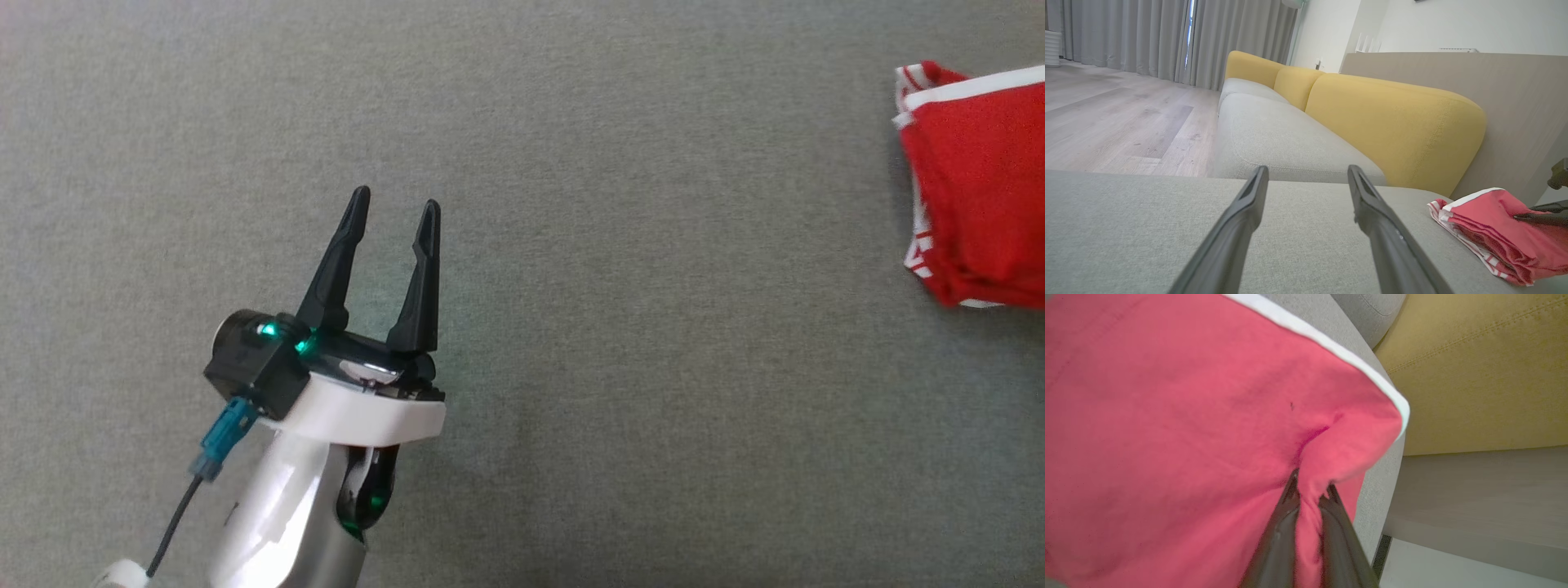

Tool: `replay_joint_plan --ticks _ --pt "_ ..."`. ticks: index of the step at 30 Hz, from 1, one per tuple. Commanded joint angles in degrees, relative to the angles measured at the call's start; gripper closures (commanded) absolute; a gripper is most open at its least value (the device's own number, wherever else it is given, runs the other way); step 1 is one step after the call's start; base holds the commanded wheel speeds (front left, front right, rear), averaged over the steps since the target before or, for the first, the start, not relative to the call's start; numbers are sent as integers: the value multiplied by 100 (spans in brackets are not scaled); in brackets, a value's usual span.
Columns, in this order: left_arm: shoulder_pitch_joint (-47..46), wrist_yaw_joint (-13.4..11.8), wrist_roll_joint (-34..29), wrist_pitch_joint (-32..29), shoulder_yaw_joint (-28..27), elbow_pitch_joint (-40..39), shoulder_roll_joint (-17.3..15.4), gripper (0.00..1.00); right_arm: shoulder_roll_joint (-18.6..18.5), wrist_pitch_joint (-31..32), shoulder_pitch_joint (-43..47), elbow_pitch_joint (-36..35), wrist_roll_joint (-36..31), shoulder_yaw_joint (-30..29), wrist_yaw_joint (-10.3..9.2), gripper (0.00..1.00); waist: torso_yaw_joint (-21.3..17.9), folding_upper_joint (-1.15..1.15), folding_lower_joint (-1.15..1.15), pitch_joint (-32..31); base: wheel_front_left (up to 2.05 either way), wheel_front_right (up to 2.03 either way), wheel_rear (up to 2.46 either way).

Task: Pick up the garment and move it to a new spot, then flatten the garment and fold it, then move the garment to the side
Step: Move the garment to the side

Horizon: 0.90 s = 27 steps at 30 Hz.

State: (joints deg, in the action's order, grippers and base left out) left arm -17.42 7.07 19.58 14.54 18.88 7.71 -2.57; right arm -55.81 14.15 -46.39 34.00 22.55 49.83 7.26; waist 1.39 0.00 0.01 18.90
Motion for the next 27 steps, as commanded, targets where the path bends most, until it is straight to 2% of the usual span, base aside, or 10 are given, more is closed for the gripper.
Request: replay_joint_plan --ticks 1,12,13,14,22,27 --pt "-186 10 -50 46 -154 -155 -31 0 -315 24 16 31 -74 -40 23 100 48 0 -1 56 0 0 0" --pt "-197 33 -115 46 -217 -157 -31 0 129 211 99 722 -413 -762 23 100 77 0 -1 161 0 0 0" --pt "-189 34 -118 46 -222 -151 -31 0 183 207 124 757 -447 -847 23 48 70 0 -1 149 0 0 0" --pt "-181 35 -122 46 -227 -143 -31 0 235 192 144 790 -479 -946 23 0 62 0 -1 135 0 0 0" --pt "-65 39 -141 46 -329 -72 -31 0 701 26 158 782 -844 -1798 23 0 -75 0 -1 -196 0 0 0" --pt "38 40 -141 46 -457 -91 -31 0 1147 -307 45 526 -1114 -2606 23 0 -156 0 -1 -492 0 0 0"
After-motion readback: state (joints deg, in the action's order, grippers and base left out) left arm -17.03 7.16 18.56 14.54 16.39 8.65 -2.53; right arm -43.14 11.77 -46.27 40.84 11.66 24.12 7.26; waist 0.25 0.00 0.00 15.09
